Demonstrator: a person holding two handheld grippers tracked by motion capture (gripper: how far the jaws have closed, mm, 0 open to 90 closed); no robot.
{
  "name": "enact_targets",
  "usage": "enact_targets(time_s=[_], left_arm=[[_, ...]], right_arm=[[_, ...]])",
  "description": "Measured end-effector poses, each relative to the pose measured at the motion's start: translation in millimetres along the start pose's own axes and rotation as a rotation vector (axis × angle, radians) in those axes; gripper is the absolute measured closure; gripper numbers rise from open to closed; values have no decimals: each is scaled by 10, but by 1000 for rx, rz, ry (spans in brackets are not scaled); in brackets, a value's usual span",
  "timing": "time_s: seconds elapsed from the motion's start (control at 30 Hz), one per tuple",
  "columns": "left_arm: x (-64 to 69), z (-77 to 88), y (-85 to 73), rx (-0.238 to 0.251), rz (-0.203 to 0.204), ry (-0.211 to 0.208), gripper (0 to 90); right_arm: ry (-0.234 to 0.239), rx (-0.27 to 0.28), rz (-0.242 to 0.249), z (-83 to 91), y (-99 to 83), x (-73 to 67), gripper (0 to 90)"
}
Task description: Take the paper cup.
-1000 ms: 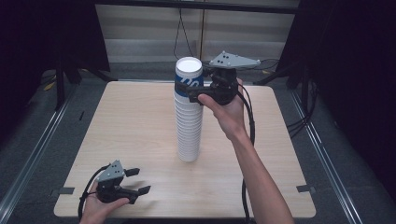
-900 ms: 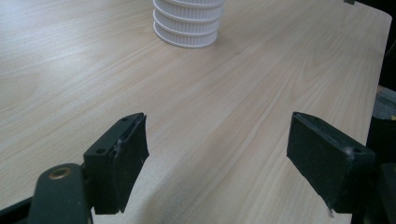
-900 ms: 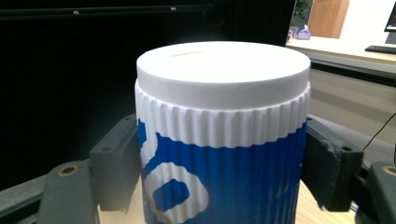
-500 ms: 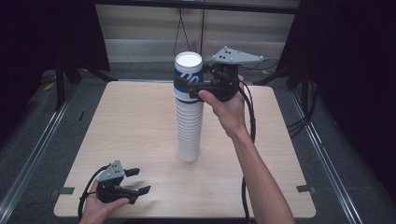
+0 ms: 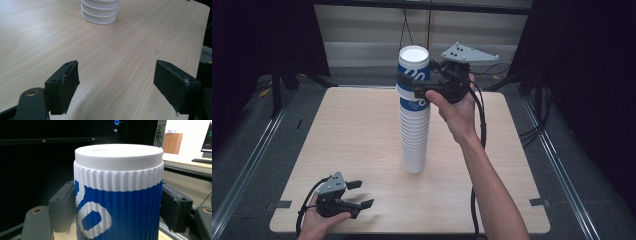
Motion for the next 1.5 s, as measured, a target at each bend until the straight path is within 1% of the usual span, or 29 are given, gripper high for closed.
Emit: enact_targets(time_s=[0.17,0.3,0.5,0.53,0.57,0.6,0.77,0.83,0.9,0.97,1.03,1.23,1.5], left_arm=[[1,2,1,0,1,-1,202],[-5,4,-2,-1,0,3,202],[-1,1,-3,-2,1,1,202],[-2,2,-3,-1,1,1,202],[-2,3,-2,0,1,2,202],[-3,4,-2,0,2,2,202],[-3,5,-2,0,3,2,202],[-4,6,-2,1,2,2,202],[-6,3,-2,0,3,3,202],[-4,3,-2,0,1,3,202],[-4,5,-3,0,1,3,202],[-9,7,-3,0,3,4,202],[-9,12,3,6,0,12,202]], right_arm=[[-4,28,0,7,70,17,244],[-9,47,15,18,116,24,246],[2,69,10,23,164,10,246],[1,82,2,33,186,15,247],[1,82,2,33,186,15,247],[5,103,-12,52,213,28,247],[-2,120,-16,86,255,58,247],[9,127,-19,98,275,47,248],[6,125,-8,102,287,38,248],[15,146,-17,116,319,34,249],[-3,155,-9,137,342,51,249],[-8,174,-13,208,374,73,250],[-25,189,-13,344,356,117,250]])
Point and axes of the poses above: each handheld gripper's, and its own axes: z roughly backward along the jaws, y roughly out of its top, x roughly to its right, the point moved 9 cm from there along -z, roughly forward along the jaws, and after that the axes turned 2 degrees about z, right-handed, at the moved point
